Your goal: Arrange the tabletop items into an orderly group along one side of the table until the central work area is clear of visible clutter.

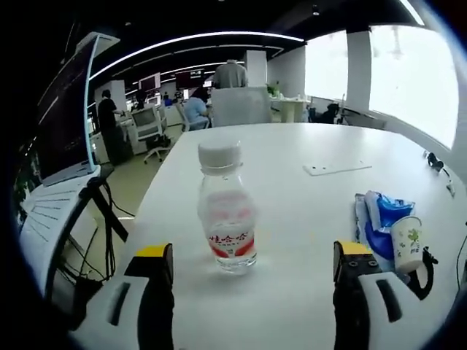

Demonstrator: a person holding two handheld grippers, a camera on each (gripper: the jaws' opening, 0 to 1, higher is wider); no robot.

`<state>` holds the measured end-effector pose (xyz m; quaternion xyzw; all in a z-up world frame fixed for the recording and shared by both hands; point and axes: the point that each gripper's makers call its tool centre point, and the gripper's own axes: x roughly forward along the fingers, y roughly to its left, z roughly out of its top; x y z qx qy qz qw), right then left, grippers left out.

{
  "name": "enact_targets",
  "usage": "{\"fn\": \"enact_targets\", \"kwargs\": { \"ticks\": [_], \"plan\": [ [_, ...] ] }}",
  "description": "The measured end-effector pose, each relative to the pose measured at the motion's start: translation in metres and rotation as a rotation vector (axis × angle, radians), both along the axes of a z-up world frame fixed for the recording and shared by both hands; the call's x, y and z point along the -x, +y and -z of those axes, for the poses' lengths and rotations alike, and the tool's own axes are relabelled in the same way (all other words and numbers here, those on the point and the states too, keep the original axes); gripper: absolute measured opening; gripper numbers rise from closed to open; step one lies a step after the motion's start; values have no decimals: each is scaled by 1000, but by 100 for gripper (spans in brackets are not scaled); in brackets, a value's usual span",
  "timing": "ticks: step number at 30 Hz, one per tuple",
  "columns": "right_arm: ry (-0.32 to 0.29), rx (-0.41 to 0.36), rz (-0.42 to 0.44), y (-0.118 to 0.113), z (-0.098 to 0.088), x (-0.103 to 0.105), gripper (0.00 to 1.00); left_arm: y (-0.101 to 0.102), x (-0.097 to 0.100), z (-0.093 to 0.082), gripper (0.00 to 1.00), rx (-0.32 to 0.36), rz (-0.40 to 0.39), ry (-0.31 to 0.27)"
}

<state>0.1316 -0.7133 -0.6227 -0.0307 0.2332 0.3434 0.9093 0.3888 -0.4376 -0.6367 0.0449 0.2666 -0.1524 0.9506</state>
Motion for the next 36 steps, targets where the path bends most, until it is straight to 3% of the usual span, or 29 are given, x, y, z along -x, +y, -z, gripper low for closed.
{"fn": "enact_targets", "kwargs": {
  "ticks": [3,20,27,36],
  "plan": [
    [-6,-1,0,-1,-1,1,96,-1,4,1,98,9,2,15],
    [-33,-14,21,-9,-8,8,96,-12,21,-8,99,-5,69,21],
    [-50,-17,17,-11,-12,8,96,-21,30,-5,98,-61,140,37],
    [-82,-12,4,-12,-19,8,96,-33,41,-18,98,-93,197,18]
  ]
}}
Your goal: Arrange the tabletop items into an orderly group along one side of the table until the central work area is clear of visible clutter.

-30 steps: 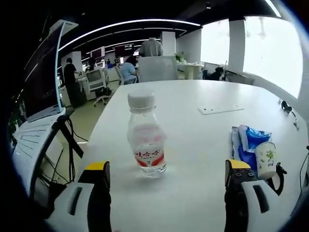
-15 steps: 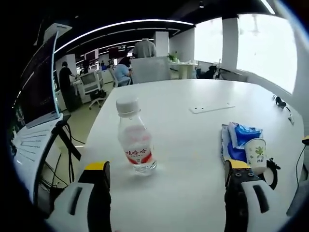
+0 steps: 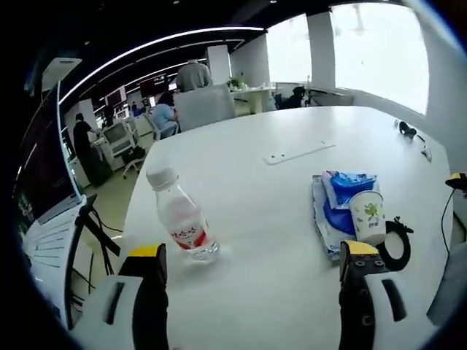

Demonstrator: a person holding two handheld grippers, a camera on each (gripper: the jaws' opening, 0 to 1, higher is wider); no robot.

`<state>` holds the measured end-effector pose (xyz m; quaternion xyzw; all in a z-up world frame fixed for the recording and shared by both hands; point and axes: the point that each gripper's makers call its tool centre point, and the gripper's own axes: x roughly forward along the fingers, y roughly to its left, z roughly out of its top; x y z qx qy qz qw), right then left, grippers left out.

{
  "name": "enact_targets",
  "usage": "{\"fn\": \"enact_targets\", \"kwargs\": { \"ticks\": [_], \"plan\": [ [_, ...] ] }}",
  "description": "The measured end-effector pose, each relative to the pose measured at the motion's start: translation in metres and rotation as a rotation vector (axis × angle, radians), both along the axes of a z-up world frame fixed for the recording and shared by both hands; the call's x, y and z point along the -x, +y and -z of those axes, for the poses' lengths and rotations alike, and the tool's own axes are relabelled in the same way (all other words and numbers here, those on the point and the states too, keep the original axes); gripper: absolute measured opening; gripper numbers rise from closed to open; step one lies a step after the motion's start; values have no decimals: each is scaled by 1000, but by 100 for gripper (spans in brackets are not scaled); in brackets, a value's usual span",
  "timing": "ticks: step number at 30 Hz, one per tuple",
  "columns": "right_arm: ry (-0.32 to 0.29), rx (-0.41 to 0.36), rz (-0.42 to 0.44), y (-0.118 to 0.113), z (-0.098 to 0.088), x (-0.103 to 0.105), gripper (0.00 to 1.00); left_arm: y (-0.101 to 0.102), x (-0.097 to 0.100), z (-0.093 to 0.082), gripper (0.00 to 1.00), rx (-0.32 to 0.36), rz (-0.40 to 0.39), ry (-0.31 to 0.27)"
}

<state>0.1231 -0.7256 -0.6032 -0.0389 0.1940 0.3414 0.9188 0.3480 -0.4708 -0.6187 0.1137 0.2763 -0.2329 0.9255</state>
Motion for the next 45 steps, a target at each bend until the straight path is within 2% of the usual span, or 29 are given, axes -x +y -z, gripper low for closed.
{"fn": "enact_targets", "kwargs": {
  "ticks": [15,19,22,26,33,45],
  "plan": [
    [-34,23,-9,-15,-12,-9,93,-6,20,-11,97,17,17,-25],
    [-38,41,-19,-16,-11,-11,92,-13,24,-13,96,62,5,-16],
    [-38,48,-32,-16,-11,-13,90,-15,25,-13,95,68,4,-16],
    [-15,65,-48,-18,-4,-17,86,-19,28,-15,94,79,9,-23],
    [23,41,-48,-20,3,-26,76,-25,34,-16,93,88,25,-21],
    [59,42,-79,-9,14,-34,68,-30,43,-1,92,68,62,14]
  ]
}}
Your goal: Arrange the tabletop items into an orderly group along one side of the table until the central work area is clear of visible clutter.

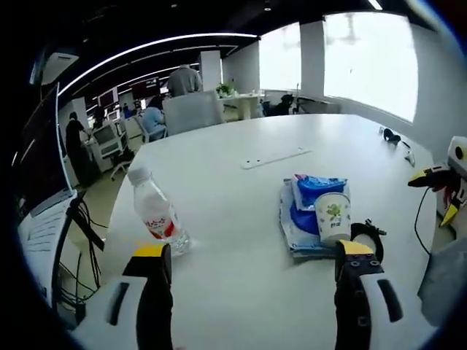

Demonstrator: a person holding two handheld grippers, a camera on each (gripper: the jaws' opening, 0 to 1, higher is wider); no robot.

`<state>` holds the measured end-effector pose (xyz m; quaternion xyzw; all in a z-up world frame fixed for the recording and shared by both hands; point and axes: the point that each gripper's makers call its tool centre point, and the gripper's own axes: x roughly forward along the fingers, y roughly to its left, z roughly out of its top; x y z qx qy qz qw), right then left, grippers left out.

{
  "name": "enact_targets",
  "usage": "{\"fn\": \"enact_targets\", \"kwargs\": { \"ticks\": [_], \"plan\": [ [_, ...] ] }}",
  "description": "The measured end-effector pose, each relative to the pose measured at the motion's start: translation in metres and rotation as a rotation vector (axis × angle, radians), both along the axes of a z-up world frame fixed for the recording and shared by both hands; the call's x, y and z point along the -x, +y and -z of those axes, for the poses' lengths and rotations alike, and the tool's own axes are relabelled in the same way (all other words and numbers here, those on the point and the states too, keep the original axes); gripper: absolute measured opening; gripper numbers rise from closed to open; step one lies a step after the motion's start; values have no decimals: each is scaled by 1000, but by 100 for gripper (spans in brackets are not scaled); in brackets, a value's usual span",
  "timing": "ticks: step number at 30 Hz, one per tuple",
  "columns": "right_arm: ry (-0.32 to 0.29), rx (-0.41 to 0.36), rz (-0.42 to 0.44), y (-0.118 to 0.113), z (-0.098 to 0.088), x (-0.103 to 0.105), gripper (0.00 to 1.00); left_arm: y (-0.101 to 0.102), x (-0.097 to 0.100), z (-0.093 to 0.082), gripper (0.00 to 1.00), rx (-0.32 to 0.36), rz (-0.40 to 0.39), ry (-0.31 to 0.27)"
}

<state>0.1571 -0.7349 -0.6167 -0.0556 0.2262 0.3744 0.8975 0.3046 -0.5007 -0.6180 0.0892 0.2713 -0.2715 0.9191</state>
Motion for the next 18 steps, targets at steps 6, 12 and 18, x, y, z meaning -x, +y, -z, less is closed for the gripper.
{"fn": "enact_targets", "kwargs": {
  "ticks": [6,12,18],
  "plan": [
    [-22,74,-15,-3,8,-8,55,-8,7,4,90,-14,51,9],
    [-13,68,-18,-4,10,-14,53,-15,14,7,88,-38,92,16],
    [-10,92,-38,-5,14,-18,47,-20,21,12,85,-61,138,24]
  ]
}}
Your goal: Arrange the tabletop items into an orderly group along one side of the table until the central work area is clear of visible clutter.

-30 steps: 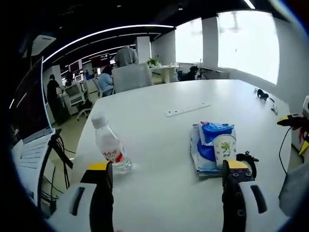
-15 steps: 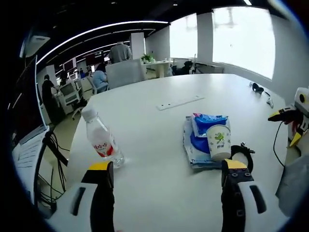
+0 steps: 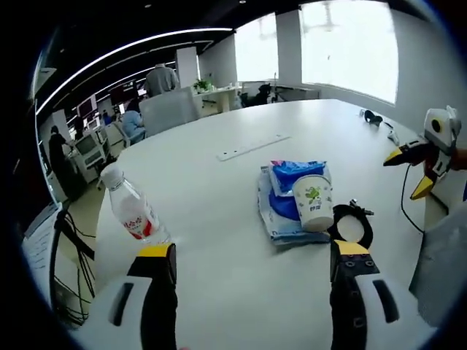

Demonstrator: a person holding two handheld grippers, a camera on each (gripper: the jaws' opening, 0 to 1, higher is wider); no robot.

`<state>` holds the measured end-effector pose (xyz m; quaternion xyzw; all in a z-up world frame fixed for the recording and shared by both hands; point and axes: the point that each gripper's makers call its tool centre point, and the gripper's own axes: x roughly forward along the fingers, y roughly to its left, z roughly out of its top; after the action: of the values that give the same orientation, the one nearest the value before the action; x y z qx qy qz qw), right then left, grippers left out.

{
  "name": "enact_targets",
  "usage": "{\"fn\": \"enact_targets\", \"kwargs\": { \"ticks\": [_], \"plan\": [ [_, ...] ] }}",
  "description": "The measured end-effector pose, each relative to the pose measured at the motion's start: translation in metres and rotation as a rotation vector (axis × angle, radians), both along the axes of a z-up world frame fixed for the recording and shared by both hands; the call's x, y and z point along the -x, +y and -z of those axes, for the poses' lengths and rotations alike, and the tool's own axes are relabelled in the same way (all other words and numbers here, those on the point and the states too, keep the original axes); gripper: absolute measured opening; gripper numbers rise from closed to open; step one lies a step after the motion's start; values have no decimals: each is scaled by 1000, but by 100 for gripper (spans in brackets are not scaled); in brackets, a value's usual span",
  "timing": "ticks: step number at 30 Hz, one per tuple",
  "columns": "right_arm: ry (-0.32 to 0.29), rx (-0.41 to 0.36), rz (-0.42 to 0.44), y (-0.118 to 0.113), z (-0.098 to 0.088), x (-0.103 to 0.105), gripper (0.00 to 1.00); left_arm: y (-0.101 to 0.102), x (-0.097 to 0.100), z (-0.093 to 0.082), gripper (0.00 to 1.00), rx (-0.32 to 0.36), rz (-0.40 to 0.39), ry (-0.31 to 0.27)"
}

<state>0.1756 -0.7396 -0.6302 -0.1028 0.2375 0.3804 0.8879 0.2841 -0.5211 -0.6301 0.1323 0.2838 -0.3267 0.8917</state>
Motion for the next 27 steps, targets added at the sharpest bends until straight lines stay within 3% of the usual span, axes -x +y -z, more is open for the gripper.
{"fn": "enact_targets", "kwargs": {
  "ticks": [7,16,27],
  "plan": [
    [2,32,-28,0,1,-6,43,-7,2,3,79,18,8,31],
    [-10,55,-37,2,1,-21,41,-31,7,0,77,44,47,36],
    [-3,83,-70,8,9,-30,38,-50,19,7,75,-5,132,30]
  ]
}}
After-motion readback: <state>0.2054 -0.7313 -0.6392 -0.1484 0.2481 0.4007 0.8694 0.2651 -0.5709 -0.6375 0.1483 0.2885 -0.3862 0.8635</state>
